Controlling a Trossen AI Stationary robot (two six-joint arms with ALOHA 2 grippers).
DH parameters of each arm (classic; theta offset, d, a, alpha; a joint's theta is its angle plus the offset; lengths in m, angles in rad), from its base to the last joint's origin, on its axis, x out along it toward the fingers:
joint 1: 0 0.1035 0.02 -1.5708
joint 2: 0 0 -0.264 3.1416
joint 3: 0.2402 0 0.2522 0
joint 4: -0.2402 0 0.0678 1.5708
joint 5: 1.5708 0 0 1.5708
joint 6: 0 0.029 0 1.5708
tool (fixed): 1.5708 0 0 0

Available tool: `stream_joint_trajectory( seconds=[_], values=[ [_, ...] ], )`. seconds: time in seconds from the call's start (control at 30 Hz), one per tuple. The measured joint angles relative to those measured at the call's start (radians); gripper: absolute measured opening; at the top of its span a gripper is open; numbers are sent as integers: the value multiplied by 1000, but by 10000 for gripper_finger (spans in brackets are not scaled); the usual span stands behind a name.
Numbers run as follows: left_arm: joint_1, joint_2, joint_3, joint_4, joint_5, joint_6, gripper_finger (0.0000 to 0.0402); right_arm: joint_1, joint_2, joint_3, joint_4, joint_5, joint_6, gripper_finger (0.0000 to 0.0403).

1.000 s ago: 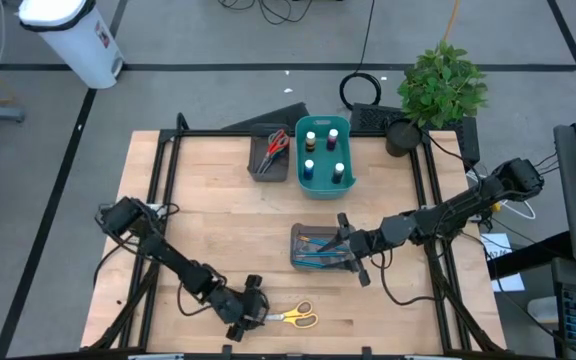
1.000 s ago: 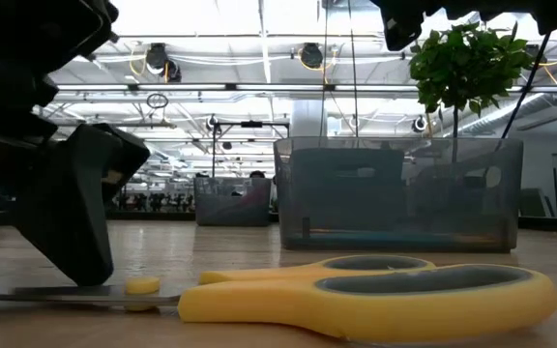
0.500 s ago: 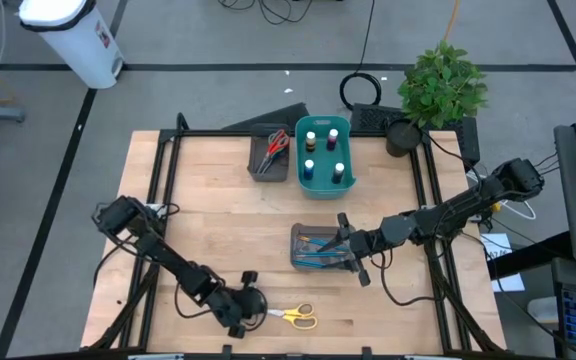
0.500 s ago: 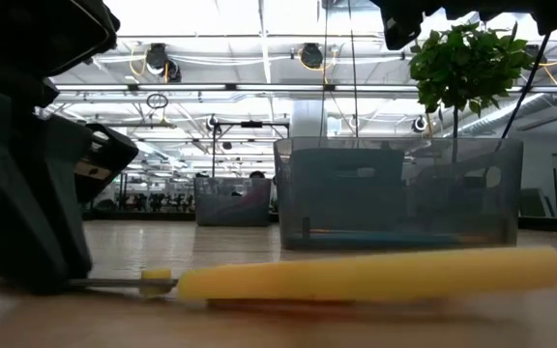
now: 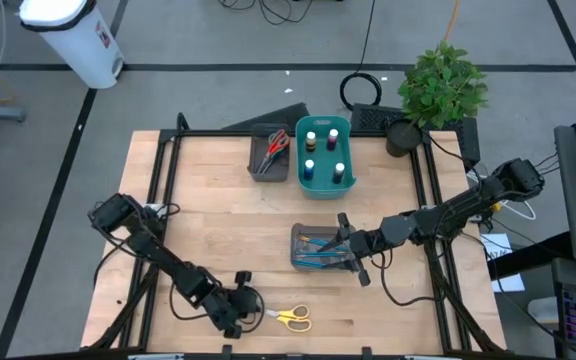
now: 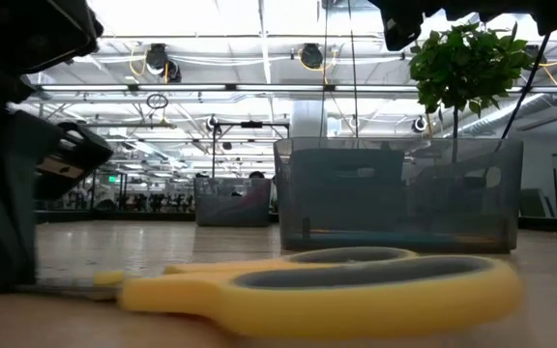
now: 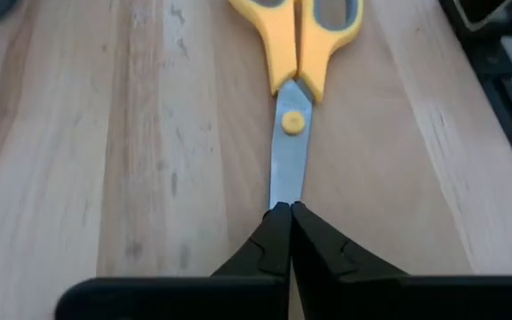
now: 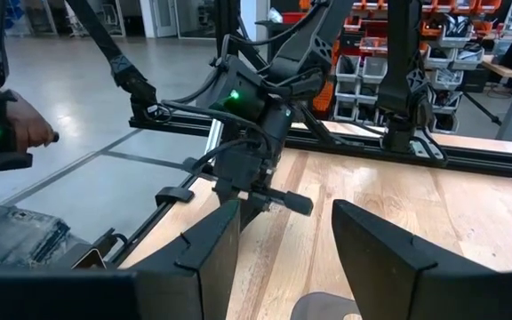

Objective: Pick & Place Paint Supplies
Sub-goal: Put the yellow scissors into the top black bin

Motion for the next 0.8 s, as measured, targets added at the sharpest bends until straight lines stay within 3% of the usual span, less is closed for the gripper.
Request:
stream_joint_trajectory(
  seconds=[0.1, 0.53, 0.67, 0.8],
  values=[
    [-8, -35, 0, -83, 14, -35, 4, 0, 0, 0, -2, 0, 0, 171],
    [-67, -297, -14, -722, 25, -322, 10, 0, 0, 0, -7, -1, 0, 169],
    [-75, -323, -14, -808, 68, -400, 4, 0, 0, 0, -7, 0, 0, 169],
    [-74, -329, -14, -781, 61, -421, 10, 0, 0, 0, -7, 0, 0, 168]
  ],
)
